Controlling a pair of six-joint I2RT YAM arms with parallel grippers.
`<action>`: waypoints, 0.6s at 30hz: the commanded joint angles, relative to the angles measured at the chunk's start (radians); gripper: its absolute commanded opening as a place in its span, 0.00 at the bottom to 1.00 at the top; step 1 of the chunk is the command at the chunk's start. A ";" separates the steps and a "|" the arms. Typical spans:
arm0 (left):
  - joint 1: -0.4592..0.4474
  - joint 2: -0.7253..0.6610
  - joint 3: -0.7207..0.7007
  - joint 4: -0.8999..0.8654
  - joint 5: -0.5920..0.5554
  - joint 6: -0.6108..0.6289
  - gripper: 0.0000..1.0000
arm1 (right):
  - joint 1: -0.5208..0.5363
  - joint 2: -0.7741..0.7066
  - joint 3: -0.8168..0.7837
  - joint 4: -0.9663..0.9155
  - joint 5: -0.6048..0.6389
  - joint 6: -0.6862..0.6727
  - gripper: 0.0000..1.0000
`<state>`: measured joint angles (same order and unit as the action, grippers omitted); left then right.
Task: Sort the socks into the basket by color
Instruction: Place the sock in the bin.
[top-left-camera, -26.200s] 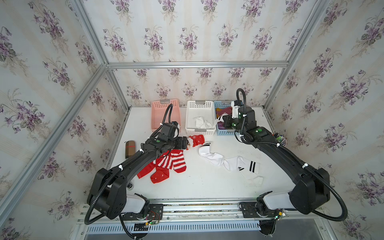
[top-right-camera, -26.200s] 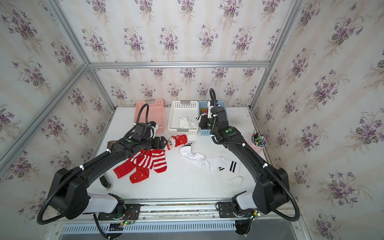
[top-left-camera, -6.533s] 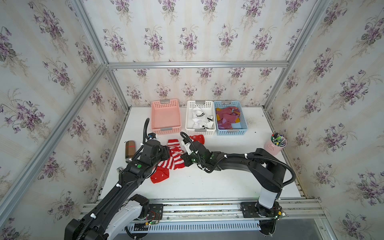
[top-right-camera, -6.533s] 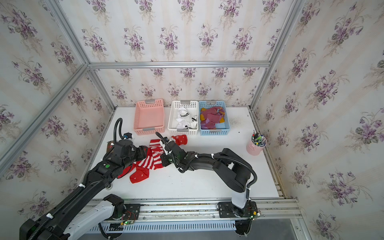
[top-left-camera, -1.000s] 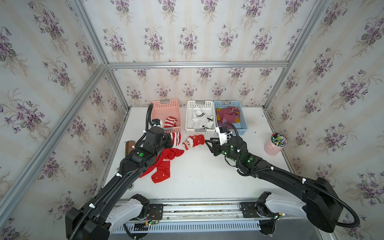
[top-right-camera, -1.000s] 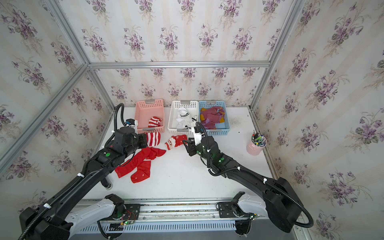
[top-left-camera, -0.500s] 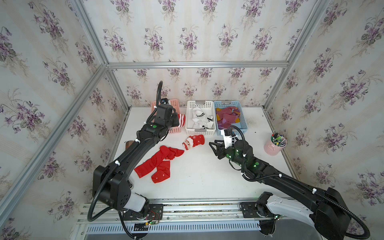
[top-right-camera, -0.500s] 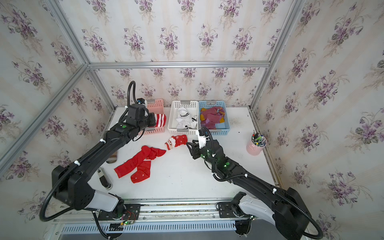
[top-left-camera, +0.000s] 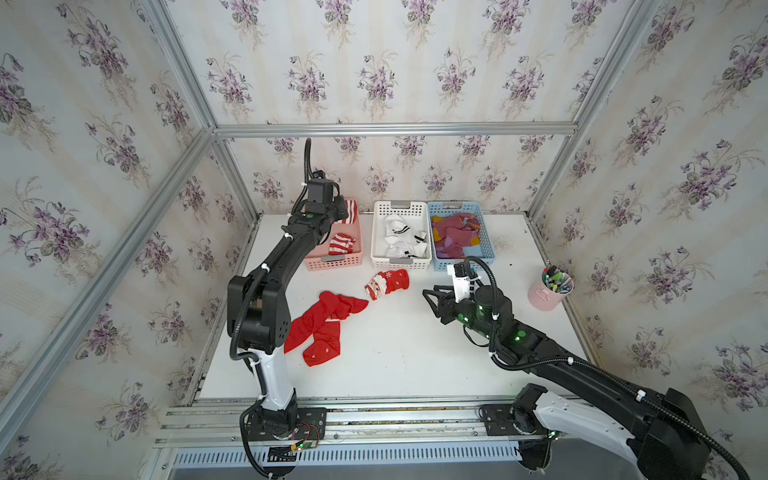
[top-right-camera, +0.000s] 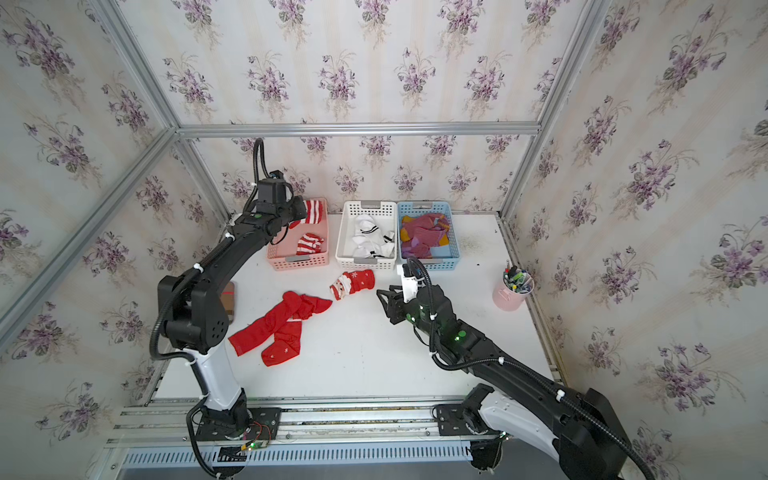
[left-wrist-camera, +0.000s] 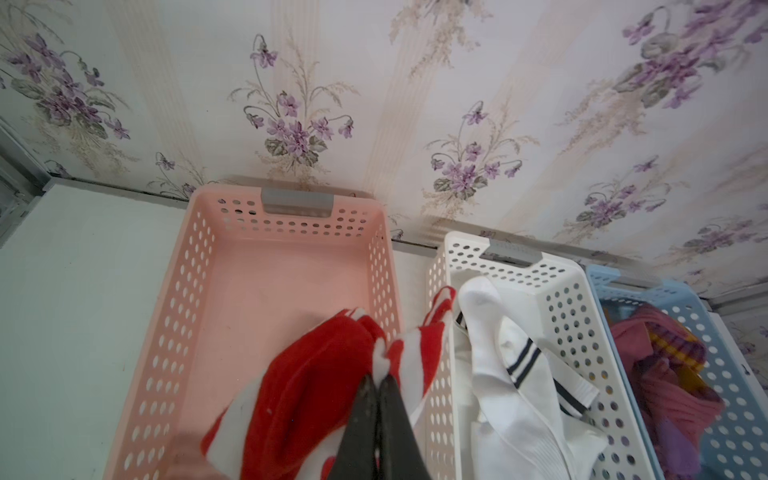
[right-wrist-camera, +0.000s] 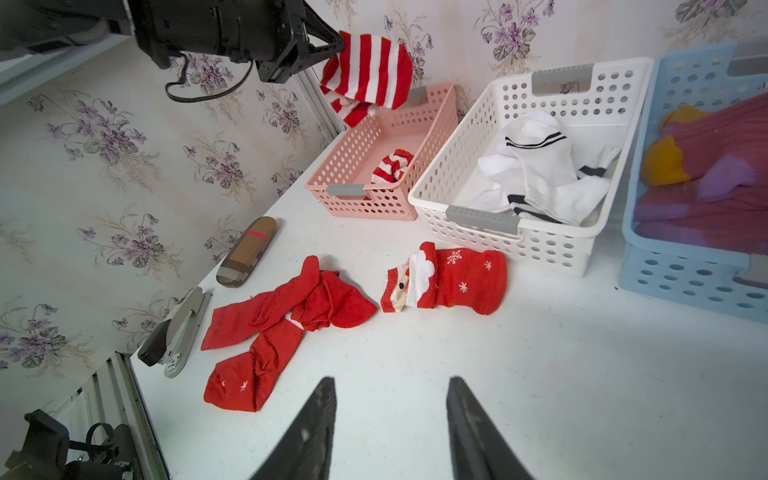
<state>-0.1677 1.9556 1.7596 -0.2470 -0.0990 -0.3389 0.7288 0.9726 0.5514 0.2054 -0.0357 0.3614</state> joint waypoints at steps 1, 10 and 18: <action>0.027 0.079 0.096 -0.017 0.037 0.025 0.08 | 0.001 -0.012 0.001 -0.009 0.002 0.016 0.45; 0.050 0.199 0.223 -0.112 0.034 0.034 0.44 | 0.001 -0.020 0.003 -0.038 0.010 0.014 0.46; 0.047 0.058 0.014 -0.019 0.111 -0.007 0.46 | 0.001 0.006 -0.004 -0.007 -0.004 0.020 0.46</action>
<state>-0.1188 2.0579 1.8305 -0.3359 -0.0341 -0.3229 0.7288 0.9726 0.5507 0.1593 -0.0357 0.3672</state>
